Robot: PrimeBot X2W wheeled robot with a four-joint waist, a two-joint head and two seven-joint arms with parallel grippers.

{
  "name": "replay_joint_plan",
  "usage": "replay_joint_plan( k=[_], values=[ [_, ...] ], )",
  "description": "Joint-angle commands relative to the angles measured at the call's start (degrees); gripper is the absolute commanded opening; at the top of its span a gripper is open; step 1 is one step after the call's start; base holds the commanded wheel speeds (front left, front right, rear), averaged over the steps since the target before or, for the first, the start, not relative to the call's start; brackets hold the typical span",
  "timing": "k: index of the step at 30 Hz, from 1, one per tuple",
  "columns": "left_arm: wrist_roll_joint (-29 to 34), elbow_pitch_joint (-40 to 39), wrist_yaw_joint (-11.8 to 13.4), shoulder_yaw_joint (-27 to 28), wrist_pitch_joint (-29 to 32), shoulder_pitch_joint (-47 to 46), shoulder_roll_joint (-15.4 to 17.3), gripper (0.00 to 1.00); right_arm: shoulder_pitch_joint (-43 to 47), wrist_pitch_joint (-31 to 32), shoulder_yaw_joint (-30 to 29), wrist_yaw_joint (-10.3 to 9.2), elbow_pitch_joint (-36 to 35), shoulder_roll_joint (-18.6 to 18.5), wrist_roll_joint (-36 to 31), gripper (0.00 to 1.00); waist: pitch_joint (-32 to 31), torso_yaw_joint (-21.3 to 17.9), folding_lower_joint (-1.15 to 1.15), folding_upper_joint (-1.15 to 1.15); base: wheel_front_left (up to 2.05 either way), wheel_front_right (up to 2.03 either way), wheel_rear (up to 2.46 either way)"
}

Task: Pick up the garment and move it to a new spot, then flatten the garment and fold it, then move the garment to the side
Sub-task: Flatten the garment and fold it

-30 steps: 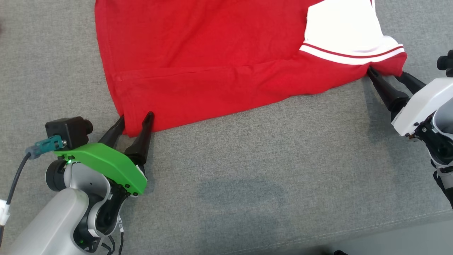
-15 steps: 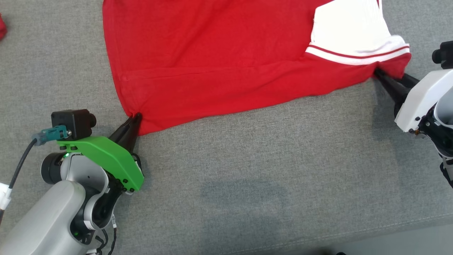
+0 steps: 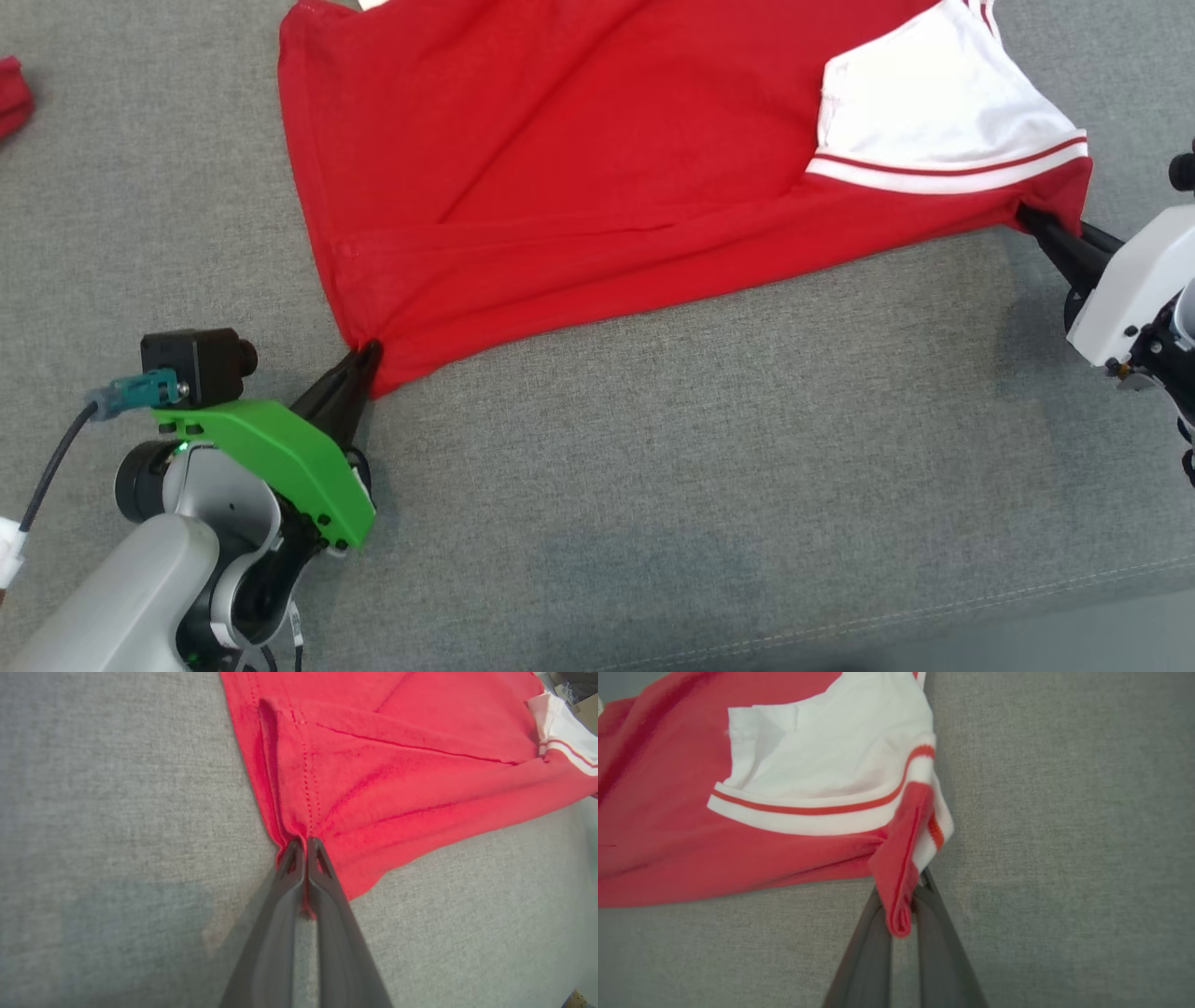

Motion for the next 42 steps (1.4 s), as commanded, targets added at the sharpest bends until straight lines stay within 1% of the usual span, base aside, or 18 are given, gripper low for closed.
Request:
replay_joint_plan(
  k=[1,8,9,12,16,19,22,23,24,25,27,28,29,30,34,38,40,42],
  values=[
    [-0.57,-0.46,0.52,-0.35,0.23,2.95,1.74,0.0,1.95,0.69,-0.98,-0.02,-0.33,-0.13,1.44,0.0,-1.21,-0.34,0.0,0.0,0.0,0.0,0.0],
    [-1.27,-9.06,1.25,-0.22,0.32,8.16,5.48,0.0,8.47,4.13,-5.45,-0.03,-4.83,-0.89,6.82,0.0,-4.29,-0.64,0.0,0.0,0.0,0.0,0.0],
    [-1.27,-9.06,1.25,-0.22,0.32,8.16,5.48,0.0,8.47,4.13,-5.45,-0.03,-4.83,-0.89,6.82,0.0,-4.29,-0.64,0.0,0.0,0.0,0.0,0.0],
    [-1.6,-14.45,1.55,-0.7,1.21,10.85,7.53,0.0,12.21,6.59,-8.2,-0.02,-8.07,-1.27,8.98,0.0,-5.42,-0.77,0.0,0.0,0.0,0.0,0.0],
    [-1.31,-20.78,2.75,-2.26,1.85,15.09,9.66,0.0,19.27,10.53,-11.41,-0.01,-13.79,-1.32,11.24,0.0,-5.81,-0.89,0.0,0.0,0.0,0.0,0.0],
    [-1.3,-23.37,3.95,-3.42,1.07,18.29,9.41,0.0,24.89,12.44,-13.56,-0.01,-17.59,-0.43,11.68,0.0,-5.23,-1.11,0.0,0.0,0.0,0.0,0.0],
    [-1.96,-22.52,3.97,-4.29,-0.25,20.26,7.89,0.0,28.22,12.22,-16.31,-0.01,-19.8,1.3,9.91,0.0,-4.02,-1.38,0.0,0.0,0.0,0.0,0.0],
    [-1.99,-21.96,3.95,-4.25,-0.45,20.07,7.34,0.0,28.35,11.87,-16.65,-0.01,-19.8,1.73,8.9,0.18,-3.83,-1.38,0.0,0.0,0.0,0.0,0.0],
    [-2.3,-21.23,3.83,-4.09,-0.72,19.65,6.81,0.0,28.23,11.71,-16.69,-0.01,-19.7,2.26,8.12,0.63,-3.65,-1.36,0.0,0.0,0.0,0.0,0.0],
    [-2.0,-20.55,3.53,-4.16,-0.6,19.03,6.75,0.0,27.96,11.71,-16.68,-0.01,-19.56,2.59,7.42,1.0,-3.51,-1.35,0.0,0.0,0.0,0.0,0.0],
    [-1.19,-19.51,3.83,-3.75,-1.09,17.61,6.02,0.0,26.89,11.77,-16.7,-0.01,-19.58,2.87,6.25,1.0,-3.39,-1.33,0.0,0.0,0.0,0.0,0.0],
    [-0.87,-19.5,4.03,-3.85,-1.09,17.31,5.65,0.2,26.33,11.67,-16.8,-0.01,-19.68,3.12,5.7,1.0,-3.4,-1.36,0.0,0.0,0.0,0.0,0.0],
    [-0.54,-19.52,4.17,-3.91,-1.12,17.1,5.78,0.49,25.94,11.54,-17.07,-0.01,-19.72,3.24,5.14,1.0,-3.43,-1.39,0.0,0.0,0.0,0.0,0.0],
    [-0.38,-19.58,4.33,-3.74,-1.33,16.9,5.96,1.0,25.59,11.48,-17.28,-0.01,-19.7,3.22,4.7,1.0,-3.46,-1.38,0.0,0.0,0.0,0.0,0.0],
    [0.91,-21.67,4.89,-3.17,-1.22,16.41,7.57,1.0,24.12,12.7,-18.26,-0.01,-21.03,1.98,4.26,1.0,-3.59,-1.24,0.0,0.0,0.0,0.0,0.0],
    [1.84,-24.91,6.22,-0.99,-0.83,15.35,10.4,1.0,22.23,14.05,-20.41,0.0,-23.7,-0.48,3.93,1.0,-2.63,-0.73,0.0,0.0,0.0,0.0,0.0],
    [2.78,-25.59,7.05,0.38,0.09,13.56,12.23,1.0,19.51,14.13,-21.78,-0.01,-25.22,-1.57,3.74,1.0,-1.38,-0.49,0.0,0.0,0.0,0.0,0.0],
    [2.57,-25.89,7.2,1.48,1.6,10.78,12.8,1.0,15.58,13.9,-22.43,0.0,-25.49,-2.23,2.43,1.0,0.37,-0.18,0.0,0.0,0.0,0.0,0.0]
  ],
)
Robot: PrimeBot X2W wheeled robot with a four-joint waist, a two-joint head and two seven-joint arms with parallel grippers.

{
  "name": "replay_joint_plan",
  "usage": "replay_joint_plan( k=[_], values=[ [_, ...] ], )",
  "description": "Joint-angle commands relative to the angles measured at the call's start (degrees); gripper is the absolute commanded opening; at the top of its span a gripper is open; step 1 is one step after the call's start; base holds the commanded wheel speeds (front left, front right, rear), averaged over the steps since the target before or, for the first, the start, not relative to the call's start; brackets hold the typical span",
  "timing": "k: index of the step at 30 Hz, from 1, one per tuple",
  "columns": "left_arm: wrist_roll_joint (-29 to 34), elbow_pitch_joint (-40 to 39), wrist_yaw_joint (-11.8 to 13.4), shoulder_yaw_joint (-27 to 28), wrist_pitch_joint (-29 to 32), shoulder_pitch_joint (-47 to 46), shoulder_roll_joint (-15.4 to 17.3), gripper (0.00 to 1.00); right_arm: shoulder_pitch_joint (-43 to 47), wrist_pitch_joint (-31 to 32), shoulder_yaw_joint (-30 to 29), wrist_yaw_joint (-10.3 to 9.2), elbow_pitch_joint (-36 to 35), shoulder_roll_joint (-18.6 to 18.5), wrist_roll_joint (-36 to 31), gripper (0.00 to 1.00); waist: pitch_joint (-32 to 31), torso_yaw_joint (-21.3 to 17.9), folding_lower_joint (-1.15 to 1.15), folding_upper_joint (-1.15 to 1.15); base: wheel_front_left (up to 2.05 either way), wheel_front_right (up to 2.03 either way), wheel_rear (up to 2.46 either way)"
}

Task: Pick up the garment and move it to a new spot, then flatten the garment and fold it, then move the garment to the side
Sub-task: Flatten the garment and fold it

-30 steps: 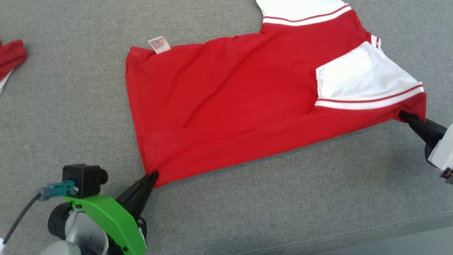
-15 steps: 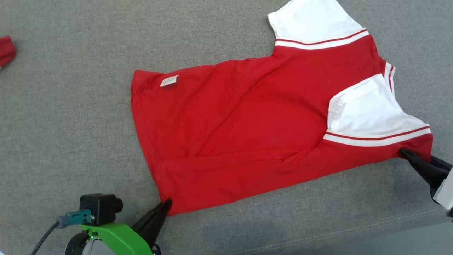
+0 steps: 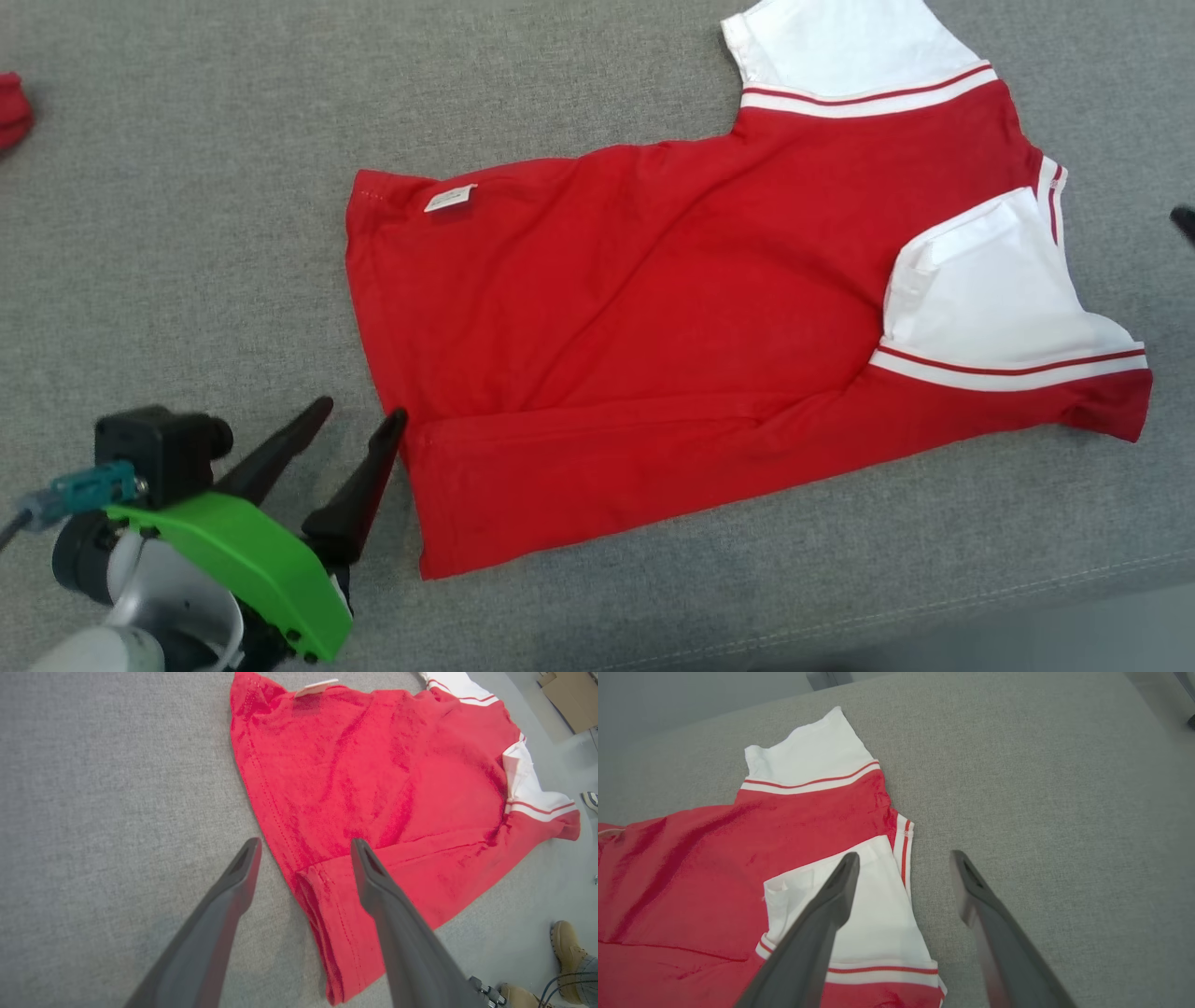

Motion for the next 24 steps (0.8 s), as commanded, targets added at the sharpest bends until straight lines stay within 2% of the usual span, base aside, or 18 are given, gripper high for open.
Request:
replay_joint_plan(
  k=[1,6,10,11,17,24],
  values=[
    [-0.13,0.32,-0.04,0.86,1.29,-3.28,0.22,1.0,-4.03,-0.05,0.29,0.02,0.08,-0.03,-1.05,1.0,2.98,0.65,0.0,0.0,0.0,0.0,0.0],
    [0.05,5.6,-2.28,0.79,7.34,-15.33,-2.22,1.0,-19.77,0.3,4.2,0.02,5.84,1.21,-7.07,1.0,8.36,1.75,0.0,0.0,0.0,0.0,0.0],
    [1.83,12.17,-4.1,-1.75,11.37,-24.31,-6.14,1.0,-31.8,-0.6,8.22,0.01,13.86,3.61,-12.41,1.0,11.43,3.3,0.0,0.0,0.0,0.0,0.0],
    [1.83,12.17,-4.1,-1.75,11.37,-24.31,-6.14,1.0,-31.8,-0.6,8.22,0.01,13.86,3.61,-12.41,1.0,11.43,3.3,0.0,0.0,0.0,0.0,0.0],
    [3.47,19.99,-6.46,-4.63,13.58,-30.98,-10.8,1.0,-42.38,-2.56,13.18,0.01,24.04,6.07,-16.99,1.0,13.67,6.22,0.0,0.0,0.0,0.0,0.0],
    [3.53,24.72,-8.43,-6.43,14.12,-33.45,-13.42,1.0,-47.1,-4.65,16.31,0.01,31.07,6.19,-18.27,1.0,13.8,8.08,0.0,0.0,0.0,0.0,0.0]
  ],
)
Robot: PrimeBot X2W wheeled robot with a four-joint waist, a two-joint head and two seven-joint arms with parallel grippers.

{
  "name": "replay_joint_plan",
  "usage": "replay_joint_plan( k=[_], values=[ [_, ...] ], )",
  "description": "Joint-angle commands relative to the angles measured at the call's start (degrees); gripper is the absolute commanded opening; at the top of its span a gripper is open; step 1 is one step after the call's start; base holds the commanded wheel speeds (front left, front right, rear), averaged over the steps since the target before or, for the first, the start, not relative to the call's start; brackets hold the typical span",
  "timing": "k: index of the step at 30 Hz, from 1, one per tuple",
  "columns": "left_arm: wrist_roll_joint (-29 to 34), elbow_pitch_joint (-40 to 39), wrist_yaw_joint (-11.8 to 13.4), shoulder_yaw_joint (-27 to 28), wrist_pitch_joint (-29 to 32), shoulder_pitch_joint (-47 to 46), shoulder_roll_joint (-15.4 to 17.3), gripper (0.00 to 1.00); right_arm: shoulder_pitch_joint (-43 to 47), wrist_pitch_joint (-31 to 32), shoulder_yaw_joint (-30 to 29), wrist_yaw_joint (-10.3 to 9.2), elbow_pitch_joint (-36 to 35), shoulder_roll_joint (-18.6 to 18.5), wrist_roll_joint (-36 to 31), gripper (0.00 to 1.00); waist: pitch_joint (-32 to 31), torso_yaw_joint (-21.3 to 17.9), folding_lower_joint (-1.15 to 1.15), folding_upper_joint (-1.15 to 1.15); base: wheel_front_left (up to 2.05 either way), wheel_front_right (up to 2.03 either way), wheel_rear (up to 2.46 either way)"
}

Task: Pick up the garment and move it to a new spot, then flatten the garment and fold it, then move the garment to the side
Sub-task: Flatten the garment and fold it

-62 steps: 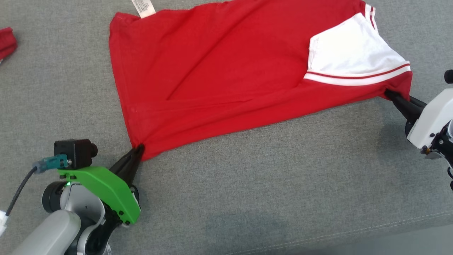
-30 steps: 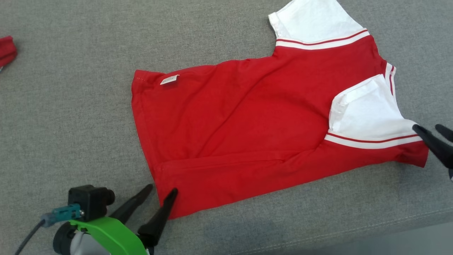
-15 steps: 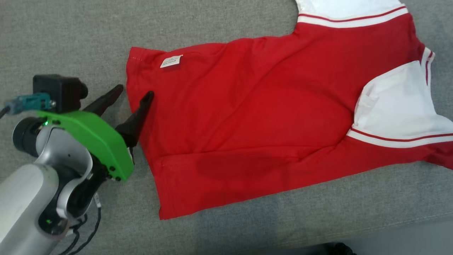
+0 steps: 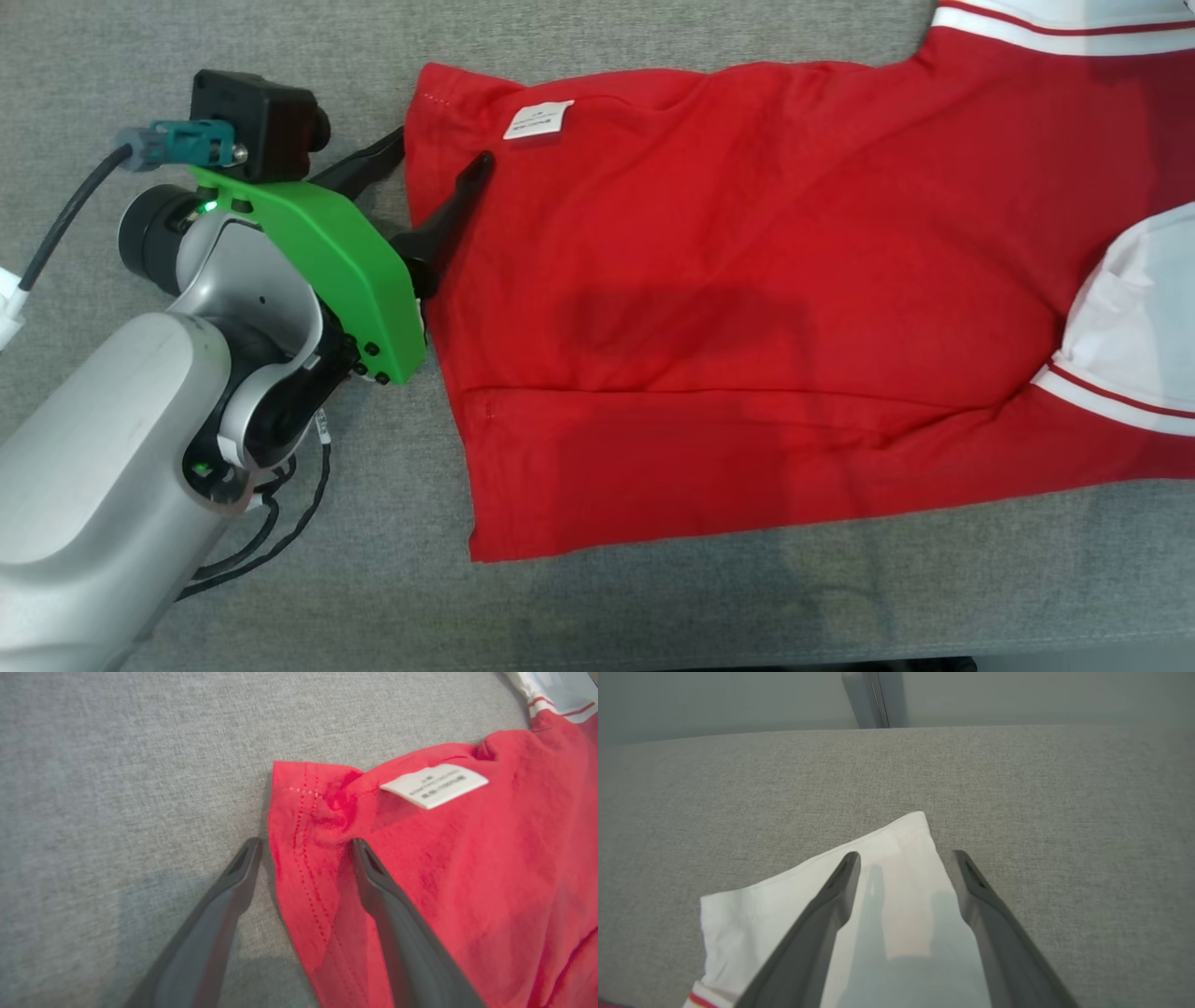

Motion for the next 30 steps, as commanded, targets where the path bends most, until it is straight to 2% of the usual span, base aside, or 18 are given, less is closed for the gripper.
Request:
replay_joint_plan(
  k=[1,14,15,16,17,19,20,21,22,24,30],
  values=[
    [0.19,2.48,0.36,-0.79,0.95,0.7,0.59,1.0,-0.76,-0.45,0.02,0.0,0.42,-0.52,-0.21,1.0,0.36,0.66,-0.01,0.0,0.0,0.0,0.0],
    [-1.53,2.54,-1.48,-1.85,2.02,-1.35,-2.62,1.0,-1.92,-1.21,0.84,0.0,5.78,-0.68,-0.92,1.0,0.54,0.4,-0.01,0.0,0.0,0.0,0.0],
    [-1.58,2.67,-1.43,-1.72,1.98,-1.7,-2.97,0.82,-2.07,-1.43,0.89,0.0,6.14,-0.65,-1.14,1.0,0.54,0.38,-0.01,0.0,0.0,0.0,0.0],
    [-1.57,2.86,-1.43,-1.65,2.03,-2.13,-3.29,0.5,-2.16,-1.51,0.93,0.0,6.54,-0.47,-1.41,1.0,0.54,0.39,-0.01,0.0,0.0,0.0,0.0],
    [-1.64,3.07,-1.58,-1.66,2.11,-2.52,-3.62,0.43,-2.18,-1.57,0.98,0.0,6.89,-0.23,-1.49,1.0,0.5,0.41,-0.01,0.0,0.0,0.0,0.0],
    [-1.92,3.5,-1.64,-1.6,2.1,-3.18,-4.26,0.39,-2.49,-1.89,1.29,0.0,7.55,0.1,-1.84,1.0,0.48,0.5,-0.01,0.0,0.0,0.0,0.0],
    [-2.0,3.82,-1.81,-1.67,2.16,-3.53,-4.51,0.26,-2.61,-2.06,1.52,0.0,7.78,0.38,-1.77,1.0,0.46,0.54,-0.01,0.0,0.0,0.0,0.0],
    [-2.0,4.19,-2.0,-1.7,2.02,-3.8,-4.88,0.09,-2.77,-2.14,1.75,0.0,8.11,0.68,-1.68,1.0,0.42,0.56,-0.01,0.0,0.0,0.0,0.0],
    [-2.06,4.7,-2.07,-1.49,1.49,-4.0,-5.34,0.0,-2.98,-2.43,2.17,0.0,8.3,0.84,-1.68,1.0,0.36,0.57,-0.01,0.0,0.0,0.0,0.0],
    [-2.2,5.43,-2.63,-1.43,0.92,-4.43,-5.94,0.0,-3.4,-2.87,3.06,0.0,8.61,1.09,-1.21,0.0,0.31,0.59,-0.01,0.0,0.0,0.0,0.0],
    [-2.51,7.09,-3.25,0.68,-2.37,-4.7,-6.34,0.0,-4.9,-7.05,4.09,0.0,7.63,-0.6,1.42,0.0,-0.03,0.47,-0.01,0.0,0.0,0.0,0.0]
  ],
)
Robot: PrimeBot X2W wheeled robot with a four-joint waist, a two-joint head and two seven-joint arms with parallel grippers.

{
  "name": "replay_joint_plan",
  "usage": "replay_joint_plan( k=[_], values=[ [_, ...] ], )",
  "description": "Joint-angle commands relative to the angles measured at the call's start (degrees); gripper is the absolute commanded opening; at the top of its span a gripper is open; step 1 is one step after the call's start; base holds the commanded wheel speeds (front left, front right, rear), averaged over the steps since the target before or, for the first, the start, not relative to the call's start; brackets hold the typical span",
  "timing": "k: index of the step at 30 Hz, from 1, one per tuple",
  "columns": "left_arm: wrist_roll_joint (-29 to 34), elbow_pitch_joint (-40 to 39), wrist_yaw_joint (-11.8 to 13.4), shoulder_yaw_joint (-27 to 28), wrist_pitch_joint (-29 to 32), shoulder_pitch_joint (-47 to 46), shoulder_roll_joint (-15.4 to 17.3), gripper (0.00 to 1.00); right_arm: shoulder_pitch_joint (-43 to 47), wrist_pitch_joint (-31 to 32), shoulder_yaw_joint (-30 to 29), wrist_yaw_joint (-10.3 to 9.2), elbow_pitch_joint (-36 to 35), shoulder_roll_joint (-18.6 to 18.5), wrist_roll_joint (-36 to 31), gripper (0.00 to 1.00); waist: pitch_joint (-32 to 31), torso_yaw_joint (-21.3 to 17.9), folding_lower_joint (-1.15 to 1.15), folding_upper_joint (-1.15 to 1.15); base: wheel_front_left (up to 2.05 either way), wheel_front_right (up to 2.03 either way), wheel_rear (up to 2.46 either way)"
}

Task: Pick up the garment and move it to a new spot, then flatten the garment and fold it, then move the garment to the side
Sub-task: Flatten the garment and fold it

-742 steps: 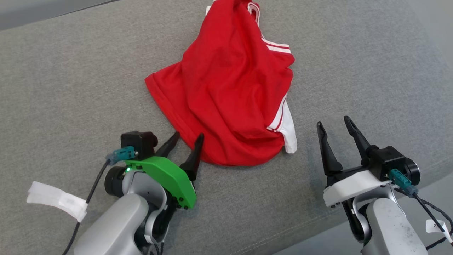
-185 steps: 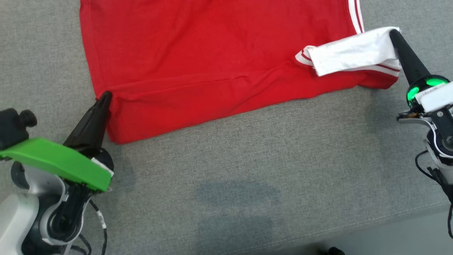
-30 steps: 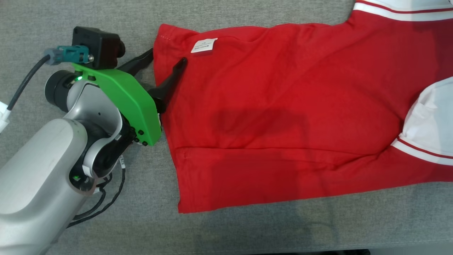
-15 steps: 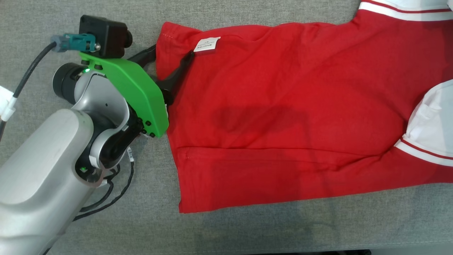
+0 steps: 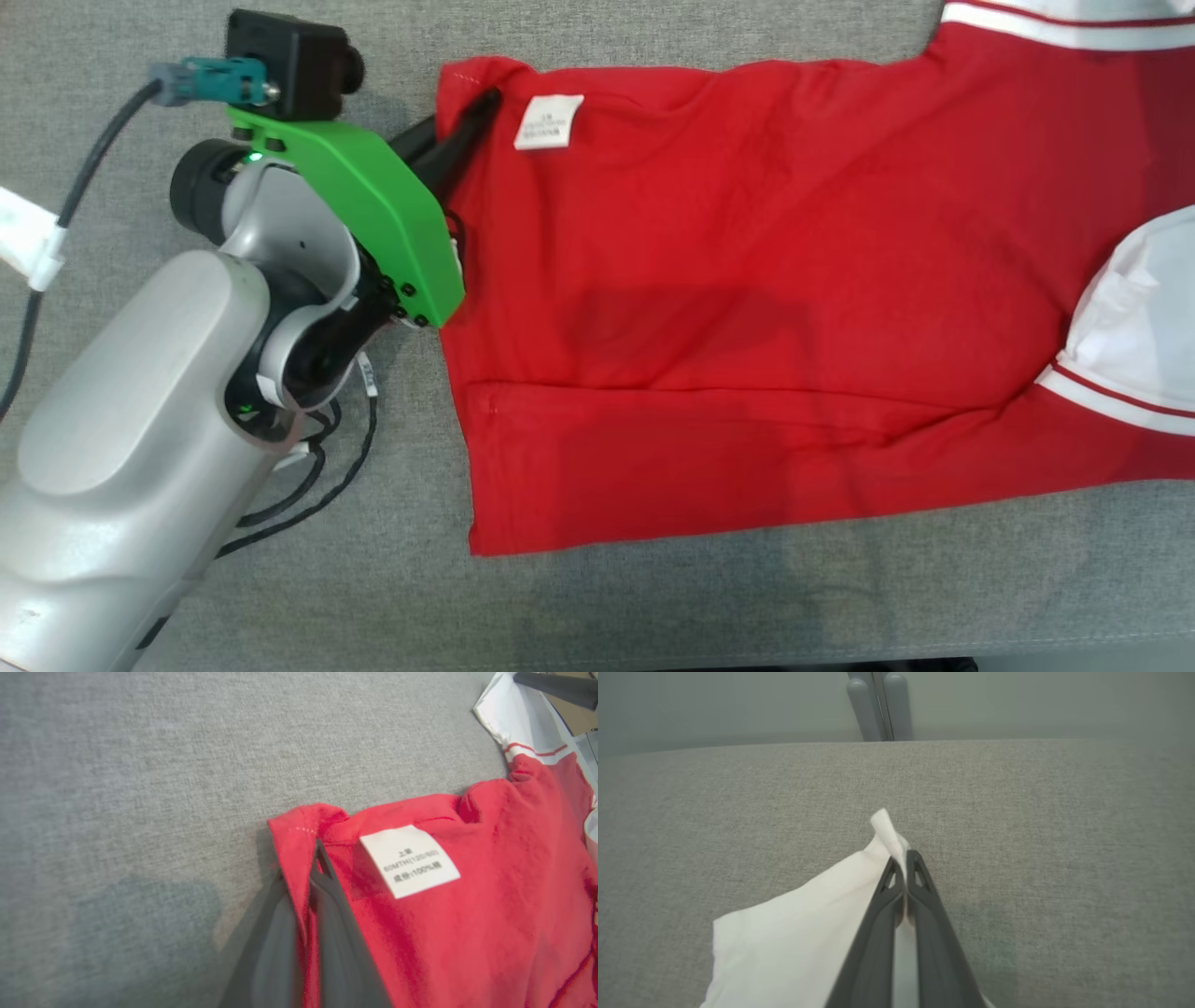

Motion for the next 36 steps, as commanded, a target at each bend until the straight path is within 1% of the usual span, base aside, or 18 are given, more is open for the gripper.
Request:
replay_joint_plan(
  k=[1,9,14,17,18,22,25,28,33,36],
  values=[
    [-0.14,0.75,0.03,0.54,-0.58,0.05,0.15,0.0,-1.24,-1.35,-0.41,0.0,-0.27,-1.0,0.48,0.0,-0.21,-0.08,-0.01,0.0,0.0,0.0,0.0],
    [-0.32,1.12,0.91,3.85,-4.44,1.82,2.22,0.0,-0.92,-6.0,-0.66,0.0,0.61,-2.89,4.44,0.0,-2.14,-0.84,-0.01,0.0,0.0,0.0,0.0],
    [-0.8,0.22,1.4,4.54,-5.54,3.42,2.83,0.0,0.98,-7.46,0.66,0.0,-0.99,-3.7,8.28,0.0,-3.79,-1.35,-0.01,0.0,0.0,0.0,0.0],
    [-0.72,-0.38,1.8,5.13,-6.68,4.38,3.31,0.0,2.59,-8.62,1.35,0.0,-3.43,-4.51,11.36,0.0,-4.91,-1.71,-0.01,0.0,0.0,0.0,0.0],
    [-0.05,-1.25,2.15,5.53,-7.67,5.29,3.96,0.0,4.59,-9.18,2.0,0.0,-5.75,-5.26,13.84,0.0,-5.9,-2.08,-0.01,0.0,0.0,0.0,0.0],
    [0.5,-5.83,2.9,5.15,-8.86,8.63,5.28,0.0,10.46,-9.87,2.88,0.0,-12.54,-7.87,18.32,0.0,-7.8,-2.88,-0.01,0.0,0.0,0.0,0.0],
    [1.15,-10.68,3.86,4.57,-9.67,12.72,6.92,0.0,16.72,-10.72,2.18,0.0,-18.35,-9.81,21.45,0.0,-9.38,-3.69,-0.01,0.0,0.0,0.0,0.0],
    [1.26,-16.04,5.51,4.28,-10.94,17.75,8.48,0.0,24.77,-11.39,0.88,0.01,-24.12,-11.2,24.3,0.0,-11.01,-4.55,-0.01,0.0,0.0,0.0,0.0],
    [0.82,-22.02,8.35,4.02,-13.68,26.61,10.47,0.0,39.03,-12.82,-2.2,0.0,-31.42,-11.38,26.91,0.0,-13.03,-6.26,-0.01,0.0,0.0,0.0,0.0],
    [-0.5,-23.77,9.47,4.47,-15.77,31.47,10.66,0.0,45.64,-14.03,-3.89,0.01,-34.02,-9.99,27.66,0.0,-13.52,-7.47,-0.01,0.0,0.0,0.0,0.0]
  ],
)
